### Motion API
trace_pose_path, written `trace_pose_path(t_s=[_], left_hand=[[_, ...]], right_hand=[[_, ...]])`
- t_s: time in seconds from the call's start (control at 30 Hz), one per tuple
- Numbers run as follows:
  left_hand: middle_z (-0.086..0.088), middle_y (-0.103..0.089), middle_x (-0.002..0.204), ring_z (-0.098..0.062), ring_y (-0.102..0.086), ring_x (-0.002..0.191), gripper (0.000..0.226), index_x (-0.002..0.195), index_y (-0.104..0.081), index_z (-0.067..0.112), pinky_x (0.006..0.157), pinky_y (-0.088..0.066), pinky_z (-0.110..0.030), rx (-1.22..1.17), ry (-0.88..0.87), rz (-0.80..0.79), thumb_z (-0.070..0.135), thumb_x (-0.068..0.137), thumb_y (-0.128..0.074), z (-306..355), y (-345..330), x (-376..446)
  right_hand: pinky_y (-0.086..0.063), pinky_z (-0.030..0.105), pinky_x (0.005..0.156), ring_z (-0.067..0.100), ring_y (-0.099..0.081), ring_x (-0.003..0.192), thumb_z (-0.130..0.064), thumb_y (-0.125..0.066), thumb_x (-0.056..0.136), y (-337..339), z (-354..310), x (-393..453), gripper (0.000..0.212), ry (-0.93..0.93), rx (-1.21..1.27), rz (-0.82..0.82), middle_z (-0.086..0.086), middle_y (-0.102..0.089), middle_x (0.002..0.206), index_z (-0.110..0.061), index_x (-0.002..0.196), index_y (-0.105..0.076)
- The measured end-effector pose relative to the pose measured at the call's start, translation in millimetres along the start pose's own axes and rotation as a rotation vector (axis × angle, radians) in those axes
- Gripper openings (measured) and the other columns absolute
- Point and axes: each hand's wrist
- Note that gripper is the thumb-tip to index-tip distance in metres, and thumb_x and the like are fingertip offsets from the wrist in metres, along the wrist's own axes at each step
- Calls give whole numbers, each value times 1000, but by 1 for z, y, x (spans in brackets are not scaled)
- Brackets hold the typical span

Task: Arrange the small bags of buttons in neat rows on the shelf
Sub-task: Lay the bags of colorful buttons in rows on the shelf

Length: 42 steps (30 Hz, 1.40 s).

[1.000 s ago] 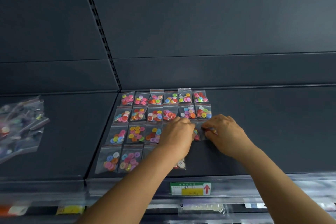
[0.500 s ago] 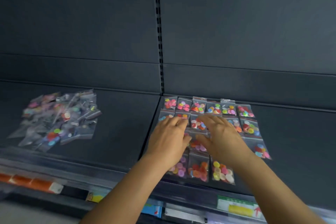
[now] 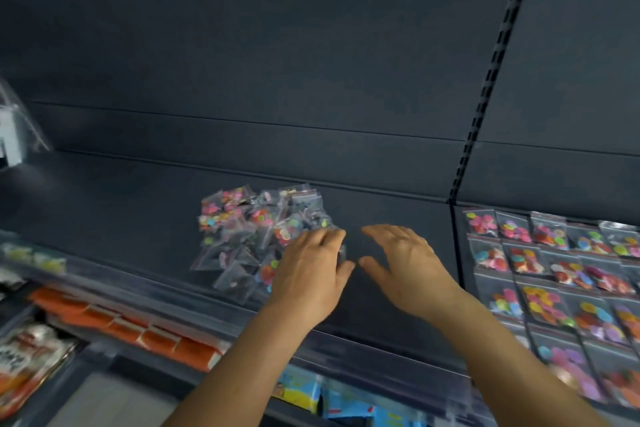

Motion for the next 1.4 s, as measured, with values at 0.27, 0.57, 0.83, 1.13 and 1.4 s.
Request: trace_pose_path(t_s=[0.27, 0.57, 0.83, 1.13, 1.4], left_hand=[[2, -41, 145, -18, -36, 133, 53, 144, -33, 22, 110, -30, -33, 10, 130, -33, 40, 96, -44, -109, 23, -13], [-1, -36, 149, -20, -32, 135, 53, 147, -29, 18, 108, -30, -33, -91, 266, -30, 33, 98, -42, -184, 24, 5], [-8, -20, 156, -26, -24, 140, 53, 149, -18, 13, 112, -26, -38, -66, 356, -157, 31, 101, -32, -229, 14, 42], [-10, -49, 128, -25, -48, 113, 35, 98, -63, 7, 96, -40, -34, -152, 415, -33, 23, 100, -33, -242, 1, 64], [-8, -58, 118, -28, -46, 114, 43, 127, -48, 11, 90, -41, -36, -161, 602, 95, 29, 89, -60, -243, -3, 80]], right_hand=[[-23, 32, 112, 19, -33, 136, -29, -45, 96, -46, -73, 50, 46, 24, 18, -58, -1, -40, 146, -21, 141, -38], [-27, 32, 112, 21, -38, 133, -24, -45, 96, -75, -112, 106, 46, 73, 6, -106, 2, -44, 144, -21, 141, -39], [-22, 31, 115, 21, -36, 134, -24, -44, 97, -91, -112, 151, 46, -5, -47, -153, 6, -44, 143, -19, 142, -37], [-41, 16, 63, 15, -56, 76, -18, -59, 86, -94, -101, 176, 24, -178, 89, -101, 0, -66, 91, -22, 110, -64], [-33, 19, 47, 11, -54, 64, -23, -56, 89, -97, -95, 184, 10, -188, 95, -40, -4, -63, 73, -21, 81, -60]])
Point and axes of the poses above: each hand's wrist, its own x-axis towards the middle knuckle, its own y-axis out of the back of the hand, z = x × y
